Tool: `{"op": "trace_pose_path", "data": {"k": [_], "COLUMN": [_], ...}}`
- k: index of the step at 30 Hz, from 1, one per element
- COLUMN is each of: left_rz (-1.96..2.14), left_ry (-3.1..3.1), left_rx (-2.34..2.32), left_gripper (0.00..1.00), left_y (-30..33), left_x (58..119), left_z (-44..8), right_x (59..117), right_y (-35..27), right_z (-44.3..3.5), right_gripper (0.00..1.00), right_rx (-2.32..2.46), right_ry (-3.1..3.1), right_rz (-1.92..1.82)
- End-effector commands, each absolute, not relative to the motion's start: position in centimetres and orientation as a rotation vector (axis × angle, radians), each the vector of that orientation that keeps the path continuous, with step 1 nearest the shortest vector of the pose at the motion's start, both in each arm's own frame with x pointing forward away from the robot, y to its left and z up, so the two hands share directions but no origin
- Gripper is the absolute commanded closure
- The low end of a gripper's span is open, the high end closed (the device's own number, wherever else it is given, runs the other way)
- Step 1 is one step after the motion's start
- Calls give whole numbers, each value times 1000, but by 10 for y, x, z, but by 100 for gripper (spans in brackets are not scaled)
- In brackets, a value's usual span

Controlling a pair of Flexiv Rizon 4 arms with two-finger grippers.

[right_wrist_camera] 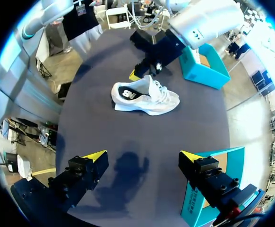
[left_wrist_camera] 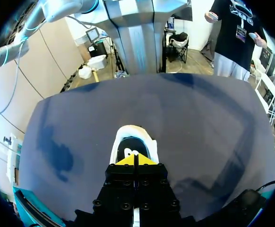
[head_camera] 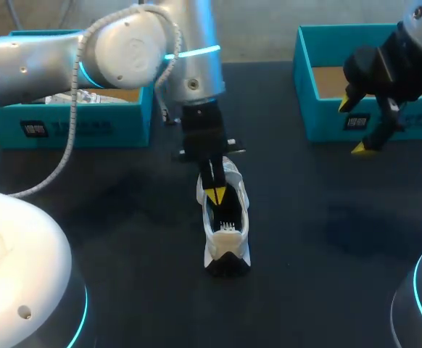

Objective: Take the shoe out of the shoebox, open the shoe tongue, remove and reinsert the insole, then place the shoe into the shoebox

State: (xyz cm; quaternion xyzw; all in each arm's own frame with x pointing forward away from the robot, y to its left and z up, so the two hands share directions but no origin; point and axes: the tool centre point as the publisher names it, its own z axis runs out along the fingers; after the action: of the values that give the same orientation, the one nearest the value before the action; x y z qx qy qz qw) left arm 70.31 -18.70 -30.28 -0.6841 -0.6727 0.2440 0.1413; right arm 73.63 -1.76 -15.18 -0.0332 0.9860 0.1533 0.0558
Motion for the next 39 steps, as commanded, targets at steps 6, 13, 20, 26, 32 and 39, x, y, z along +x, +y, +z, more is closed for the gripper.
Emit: {"op": "trace_pose_path", "data": {"k": [6, 13, 20, 26, 32, 39], "left_rz": [587, 560, 459, 453, 441, 412], "left_ry": [-1922, -1970, -2052, -2092, -2090, -2149], "left_rx": [-1979, -1997, -2029, -2036, -2019, -2064], "left_gripper": [100, 100, 100, 100, 100, 100], "left_y": [-196, -197, -195, -196, -193, -190], "left_x": [698, 695, 694, 694, 691, 694], "left_z": [-337, -350, -367, -375, -382, -367], "right_x": [738, 738, 738, 738, 738, 738], "right_y": [-17, -17, -17, -17, -17, -17], "right_z": [-152, -152, -152, -152, -152, -152], "right_gripper": [0, 0, 0, 0, 0, 0], "right_rx": [-102, -102, -102, -102, -102, -102], "right_ry": [2996, 2996, 2996, 2996, 2996, 2996], "right_rz": [462, 462, 462, 462, 462, 462]}}
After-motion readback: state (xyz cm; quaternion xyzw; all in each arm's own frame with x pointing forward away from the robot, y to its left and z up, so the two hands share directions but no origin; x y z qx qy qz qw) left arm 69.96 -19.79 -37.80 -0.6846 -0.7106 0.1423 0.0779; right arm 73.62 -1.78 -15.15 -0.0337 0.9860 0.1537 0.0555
